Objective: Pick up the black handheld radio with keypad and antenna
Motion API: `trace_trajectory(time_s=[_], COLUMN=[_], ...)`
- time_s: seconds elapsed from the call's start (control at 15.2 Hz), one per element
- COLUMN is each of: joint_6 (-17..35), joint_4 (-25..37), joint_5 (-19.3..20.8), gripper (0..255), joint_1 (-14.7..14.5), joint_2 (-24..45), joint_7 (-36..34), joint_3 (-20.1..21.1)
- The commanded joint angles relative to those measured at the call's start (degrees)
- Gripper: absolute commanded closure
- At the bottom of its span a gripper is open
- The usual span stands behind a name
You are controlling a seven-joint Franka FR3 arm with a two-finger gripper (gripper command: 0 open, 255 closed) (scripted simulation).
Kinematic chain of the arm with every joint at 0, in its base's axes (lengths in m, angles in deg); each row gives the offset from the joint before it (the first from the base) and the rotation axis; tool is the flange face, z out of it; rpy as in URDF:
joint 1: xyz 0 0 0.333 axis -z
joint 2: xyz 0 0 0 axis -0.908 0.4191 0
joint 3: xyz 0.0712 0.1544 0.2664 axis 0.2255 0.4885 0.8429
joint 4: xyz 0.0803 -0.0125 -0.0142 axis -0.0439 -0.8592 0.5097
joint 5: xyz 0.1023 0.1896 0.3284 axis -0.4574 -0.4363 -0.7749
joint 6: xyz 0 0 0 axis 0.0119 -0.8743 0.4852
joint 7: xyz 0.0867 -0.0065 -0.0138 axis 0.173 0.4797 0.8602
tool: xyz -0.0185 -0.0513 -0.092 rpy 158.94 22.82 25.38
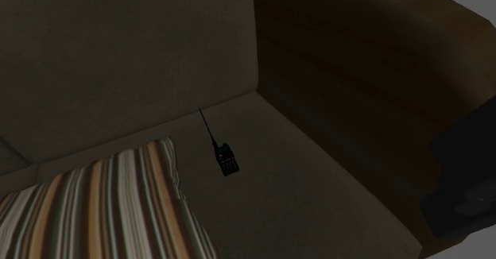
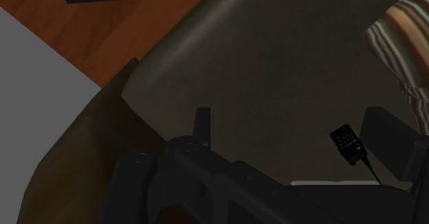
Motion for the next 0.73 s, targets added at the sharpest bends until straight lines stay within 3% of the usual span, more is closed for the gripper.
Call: trace_trajectory(time_s=[0.0,0.66], joint_6=[0.0,13.7], joint_4=[0.0,5.0], joint_5=[0.0,0.2], gripper=[0,0], joint_1=[0.0,-3.6], joint_2=[0.0,19.3], joint_7=[0.0,2.2], joint_3=[0.0,6.0])
